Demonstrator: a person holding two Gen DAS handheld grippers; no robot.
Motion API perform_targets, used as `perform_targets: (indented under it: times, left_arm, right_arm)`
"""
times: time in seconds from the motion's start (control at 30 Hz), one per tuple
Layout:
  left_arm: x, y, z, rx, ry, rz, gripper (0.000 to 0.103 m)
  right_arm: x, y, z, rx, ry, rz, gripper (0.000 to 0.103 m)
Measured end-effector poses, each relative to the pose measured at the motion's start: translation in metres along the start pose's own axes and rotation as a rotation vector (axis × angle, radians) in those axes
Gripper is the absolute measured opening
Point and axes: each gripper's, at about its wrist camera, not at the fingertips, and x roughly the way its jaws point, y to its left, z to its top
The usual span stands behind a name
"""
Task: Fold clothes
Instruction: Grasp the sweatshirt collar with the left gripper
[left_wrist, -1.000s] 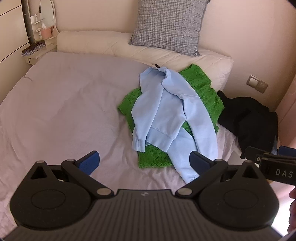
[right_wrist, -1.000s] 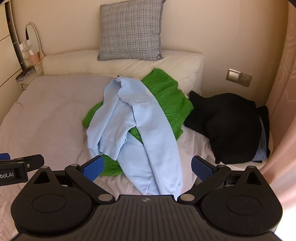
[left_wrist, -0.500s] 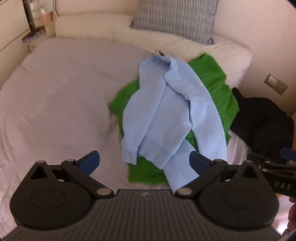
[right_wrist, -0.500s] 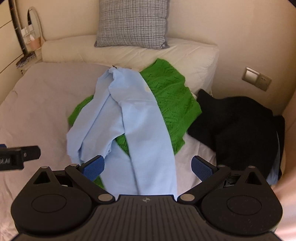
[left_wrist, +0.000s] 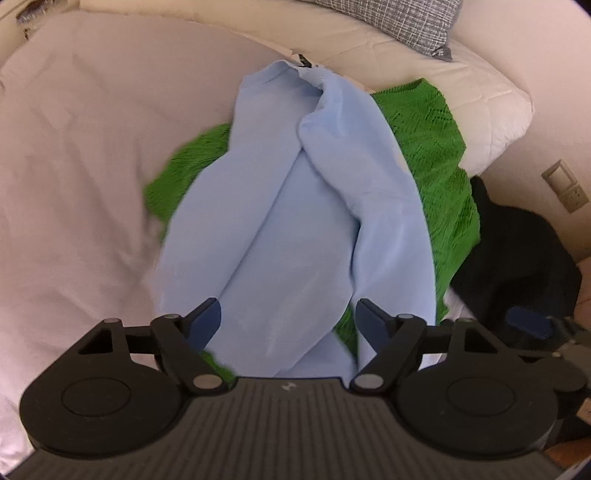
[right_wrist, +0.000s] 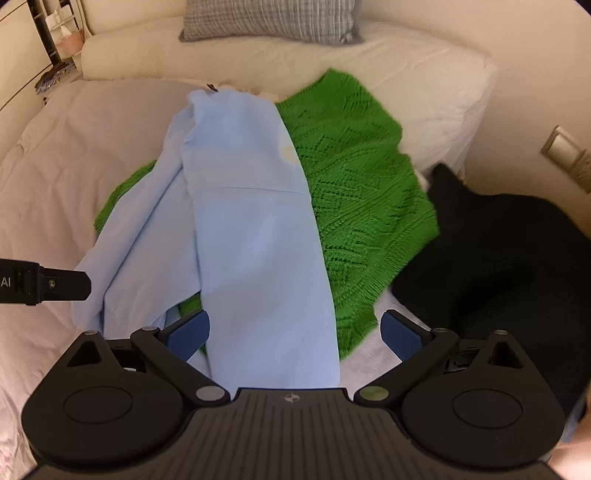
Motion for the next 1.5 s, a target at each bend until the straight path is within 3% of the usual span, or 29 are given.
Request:
perform_targets:
  times: [0.17,0.33,0.53,0.77,0.9,1.07,1.3,1.5]
  left_arm:
    - [0.037,-0.006,0.024,-0.076,0.035,-0.080,0.051]
    - [0.068,-0.007,0.048,-0.200,0.059,-0.198,0.048]
    - [0.095,-0.014,0.067,-0.277,0.066,-0.263,0.048]
    - [0.118,-0.020,0.082,-0.302,0.052,-0.263,0.048]
    - [0.122,-0.021,0.088,-0.316,0.026,-0.270,0.025]
    - [0.126,-0.021,0.090,-0.353,0.015,-0.321,0.009]
    - [0.129,-0.024,0.085,-0.388,0.034,-0.336,0.004]
    - [0.071,0.010,0.055,-0.361,-0.035,-0.279,0.003]
  right_arm:
    - [0.031,-0.012,0.017,-0.008,0.031,0.030,0.083]
    - [0.055,-0.026,0.028,0.010,0.056,0.079,0.068]
    - [0.075,-0.037,0.038,0.029,0.060,0.090,0.068]
    - [0.089,-0.044,0.044,0.051,0.061,0.092,0.068]
    - [0.094,-0.049,0.046,0.061,0.062,0.084,0.068]
    - [0.098,-0.054,0.047,0.068,0.062,0.074,0.068]
    - [0.095,-0.054,0.051,0.065,0.053,0.068,0.068]
    - [0.086,-0.049,0.055,0.063,0.036,0.075,0.068]
